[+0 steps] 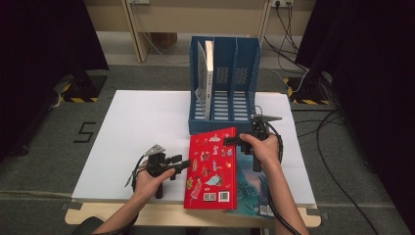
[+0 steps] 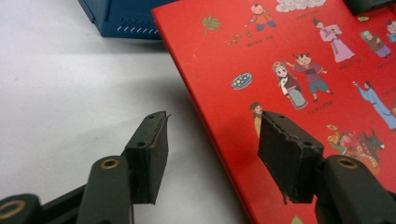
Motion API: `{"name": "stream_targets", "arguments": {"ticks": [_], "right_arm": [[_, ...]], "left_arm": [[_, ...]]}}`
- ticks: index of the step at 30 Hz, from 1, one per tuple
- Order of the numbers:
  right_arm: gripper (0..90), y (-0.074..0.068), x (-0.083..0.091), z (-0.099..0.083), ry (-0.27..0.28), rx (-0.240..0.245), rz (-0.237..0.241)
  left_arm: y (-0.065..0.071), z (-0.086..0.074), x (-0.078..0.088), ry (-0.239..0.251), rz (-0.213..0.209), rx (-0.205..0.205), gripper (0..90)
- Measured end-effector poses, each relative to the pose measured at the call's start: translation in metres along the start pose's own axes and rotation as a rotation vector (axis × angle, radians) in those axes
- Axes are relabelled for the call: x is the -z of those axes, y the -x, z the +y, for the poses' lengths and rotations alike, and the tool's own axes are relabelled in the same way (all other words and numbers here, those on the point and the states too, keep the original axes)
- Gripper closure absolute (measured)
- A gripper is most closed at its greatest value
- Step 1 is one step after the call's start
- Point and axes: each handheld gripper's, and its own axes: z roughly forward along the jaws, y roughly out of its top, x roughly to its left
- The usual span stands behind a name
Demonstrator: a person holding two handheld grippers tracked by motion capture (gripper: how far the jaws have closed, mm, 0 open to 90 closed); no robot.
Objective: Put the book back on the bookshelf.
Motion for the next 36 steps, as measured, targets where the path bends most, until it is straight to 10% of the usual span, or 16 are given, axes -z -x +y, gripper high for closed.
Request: {"name": "stream_targets", "arguments": {"ticks": [36], "right_arm": [[80.0, -0.032, 0.049, 0.002, 0.166, 0.126, -0.048]], "left_arm": [[-0.002, -0.001, 0.0, 0.011, 0.063, -0.074, 41.5]]}}
